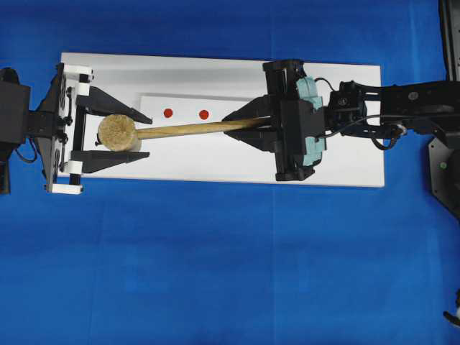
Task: Hit the mark with a hammer.
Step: 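Open the left gripper off the mallet head and withdraw left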
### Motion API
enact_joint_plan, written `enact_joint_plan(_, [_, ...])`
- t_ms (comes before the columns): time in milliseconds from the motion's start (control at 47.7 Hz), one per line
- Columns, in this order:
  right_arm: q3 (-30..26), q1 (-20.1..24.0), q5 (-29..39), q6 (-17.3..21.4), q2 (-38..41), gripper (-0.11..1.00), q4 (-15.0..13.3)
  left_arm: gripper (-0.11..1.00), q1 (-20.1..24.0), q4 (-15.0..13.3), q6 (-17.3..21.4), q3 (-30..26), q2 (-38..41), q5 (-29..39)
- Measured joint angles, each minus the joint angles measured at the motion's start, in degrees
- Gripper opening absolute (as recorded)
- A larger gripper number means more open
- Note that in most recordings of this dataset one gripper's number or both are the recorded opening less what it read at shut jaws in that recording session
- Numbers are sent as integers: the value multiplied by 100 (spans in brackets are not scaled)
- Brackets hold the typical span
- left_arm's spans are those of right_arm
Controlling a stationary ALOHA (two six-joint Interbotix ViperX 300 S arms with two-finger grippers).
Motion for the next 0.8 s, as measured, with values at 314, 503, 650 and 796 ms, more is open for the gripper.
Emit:
enact_joint_plan(314, [-9,0,-35,202,0,2,0,45,-9,0,-53,9,0,-9])
enact_joint_plan(503, [0,9,-35,308,0,2,-9,45,-9,0,-53,0,0,-9])
enact_joint_plan(650, [0,9,-26,404,0,2,0,45,-9,0,-44,9,9,0])
enact_joint_plan(796, [0,9,-26,510,0,2,0,45,-9,0,-53,0,0,-9])
